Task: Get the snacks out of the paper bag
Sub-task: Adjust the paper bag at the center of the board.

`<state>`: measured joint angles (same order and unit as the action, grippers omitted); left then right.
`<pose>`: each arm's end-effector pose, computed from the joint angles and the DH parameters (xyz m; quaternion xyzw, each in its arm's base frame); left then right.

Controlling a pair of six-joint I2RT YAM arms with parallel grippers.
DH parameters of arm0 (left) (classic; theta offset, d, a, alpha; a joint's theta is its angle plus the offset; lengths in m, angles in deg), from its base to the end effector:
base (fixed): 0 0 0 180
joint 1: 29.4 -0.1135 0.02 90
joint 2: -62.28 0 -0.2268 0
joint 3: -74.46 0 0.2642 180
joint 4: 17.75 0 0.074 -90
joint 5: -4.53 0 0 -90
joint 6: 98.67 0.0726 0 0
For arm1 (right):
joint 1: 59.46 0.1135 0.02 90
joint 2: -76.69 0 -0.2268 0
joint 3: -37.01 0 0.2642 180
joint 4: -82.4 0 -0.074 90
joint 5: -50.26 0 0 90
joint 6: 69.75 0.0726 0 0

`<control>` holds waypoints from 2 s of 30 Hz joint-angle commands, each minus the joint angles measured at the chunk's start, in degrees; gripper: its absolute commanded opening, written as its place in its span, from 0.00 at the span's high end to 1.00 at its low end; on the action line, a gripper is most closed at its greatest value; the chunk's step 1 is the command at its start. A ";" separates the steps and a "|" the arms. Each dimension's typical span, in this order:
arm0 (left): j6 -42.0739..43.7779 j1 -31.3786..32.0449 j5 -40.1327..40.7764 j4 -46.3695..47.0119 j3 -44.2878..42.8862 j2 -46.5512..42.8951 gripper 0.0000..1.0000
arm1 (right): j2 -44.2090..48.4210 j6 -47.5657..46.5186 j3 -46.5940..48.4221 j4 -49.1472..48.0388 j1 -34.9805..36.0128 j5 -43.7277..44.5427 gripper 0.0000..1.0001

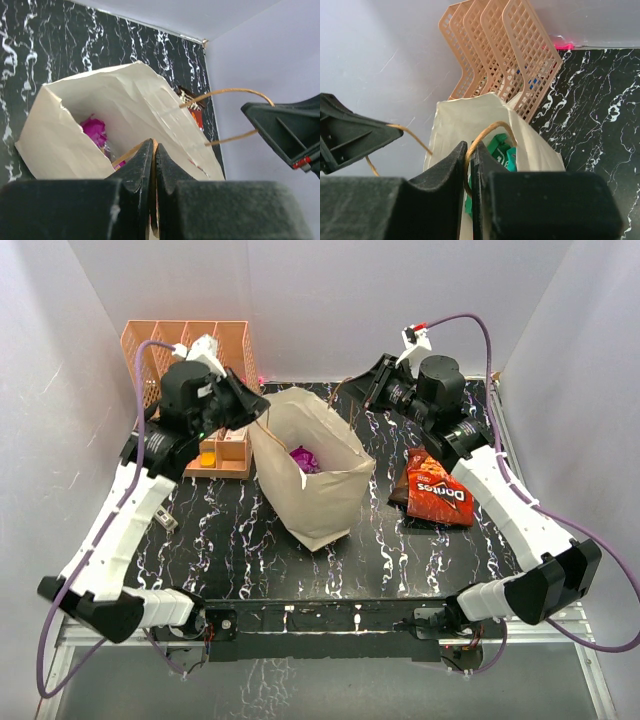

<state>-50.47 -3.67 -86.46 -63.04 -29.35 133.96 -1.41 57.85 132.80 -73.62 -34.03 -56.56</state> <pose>0.2834 -0.1380 0.4359 -0.1042 0.7765 -0.3510 0.5128 0.3229 0.1768 0.4000 -0.0189 0.7430 0.4379 0.5058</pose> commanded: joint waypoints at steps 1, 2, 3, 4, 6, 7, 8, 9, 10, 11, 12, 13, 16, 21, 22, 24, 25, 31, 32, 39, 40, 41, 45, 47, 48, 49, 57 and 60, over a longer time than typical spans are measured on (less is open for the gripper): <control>6.80 0.12 1.60 10.61 -7.11 3.02 1.00 | -1.19 -1.16 2.75 -5.28 -0.40 1.46 0.89; 7.74 0.04 1.50 12.33 -7.44 3.74 1.00 | -1.81 -1.32 3.75 -4.93 -0.41 1.11 0.89; 8.95 -0.03 1.39 14.23 -8.12 4.29 1.00 | -2.13 -1.31 4.35 -5.04 -0.36 0.99 0.88; 10.46 -0.07 2.01 15.33 -9.04 5.06 1.00 | -2.34 -1.23 4.68 -5.42 -0.40 1.00 0.88; 13.69 -0.49 4.37 16.65 -11.59 7.26 1.00 | -2.84 -1.16 5.16 -6.39 -0.43 0.88 0.88; 15.62 -0.96 4.34 17.50 -12.94 8.81 1.00 | -3.24 -0.92 5.48 -6.67 -0.43 0.83 0.88; 17.76 -1.57 3.21 18.33 -14.63 10.32 1.00 | -3.65 -0.53 5.72 -6.87 -0.38 0.78 0.88; 19.78 -2.39 1.60 18.32 -16.85 12.05 1.00 | -4.04 0.15 5.84 -7.27 -0.37 0.41 0.88; 21.54 -3.09 0.43 17.68 -19.78 14.12 1.00 | -4.42 0.65 5.85 -7.68 -0.37 -0.02 0.88; 23.13 -3.71 -0.11 17.01 -22.58 15.85 1.00 | -4.54 1.18 5.68 -8.20 -0.30 -0.32 0.88; 24.59 -4.35 -0.45 16.33 -24.94 17.65 1.00 | -4.59 1.98 5.27 -8.96 -0.34 -0.54 0.88; 26.12 -4.97 -0.78 15.74 -27.43 19.25 1.00 | -4.53 2.70 4.85 -9.71 -0.35 -0.65 0.88; 30.03 -6.49 -1.76 14.30 -33.57 22.94 1.00 | -4.39 4.39 3.95 -10.10 -0.18 -0.33 0.87; 33.77 -7.63 -12.08 18.06 -31.87 23.16 1.00 | -2.51 6.61 -1.46 -9.44 0.51 -0.63 0.84; 33.76 -7.63 -15.53 20.65 -30.02 22.51 1.00 | -1.58 7.29 -3.36 -9.23 0.63 -0.48 0.84; 33.13 -7.59 -21.91 24.64 -26.74 21.32 1.00 | 0.75 8.40 -8.18 -9.48 0.89 -0.56 0.84; 32.46 -7.61 -24.64 26.22 -25.53 20.83 1.00 | 2.05 8.92 -10.02 -9.70 1.07 -0.62 0.84; 25.88 -7.63 -33.83 35.22 -20.46 19.47 1.00 | 10.91 9.93 -18.44 -7.79 1.43 -1.23 0.80; 24.33 -7.63 -34.81 36.83 -19.52 19.29 1.00 | 12.35 9.49 -19.05 -6.65 1.39 -0.53 0.78; 6.26 -7.61 -41.28 49.99 -8.47 17.23 1.00 | 22.39 2.92 -22.81 5.03 1.33 11.58 0.56; 3.74 -7.63 -41.86 51.01 -6.62 16.61 1.00 | 23.79 1.76 -23.55 7.20 1.36 14.65 0.50; 0.79 -7.56 -42.74 52.78 -4.24 15.99 1.00 | 25.26 0.57 -24.24 9.47 1.36 16.84 0.44; -11.26 -7.50 -44.62 60.56 2.43 14.81 1.00 | 31.62 -2.53 -26.78 16.36 1.35 21.27 0.32; -16.86 -6.73 -45.65 64.85 4.50 14.83 1.00 | 35.03 -3.29 -27.01 19.48 1.25 22.95 0.25; -19.46 -6.08 -45.97 66.89 5.43 14.87 1.00 | 36.74 -3.32 -26.86 21.07 1.33 23.83 0.20; -21.36 -5.35 -46.09 68.48 6.17 15.08 1.00 | 38.23 -3.41 -26.58 22.66 1.35 24.69 0.17; -25.81 -0.12 -43.26 69.52 8.91 14.77 1.00 | 45.89 -5.20 -22.76 28.00 1.33 34.72 0.01; -28.88 2.06 -41.81 71.31 10.14 15.21 1.00 | 44.05 -6.81 -20.94 27.70 1.38 36.32 0.01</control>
<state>-73.10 -3.60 -128.67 -0.16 -19.66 153.79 44.66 53.98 108.32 -45.45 -32.85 -25.70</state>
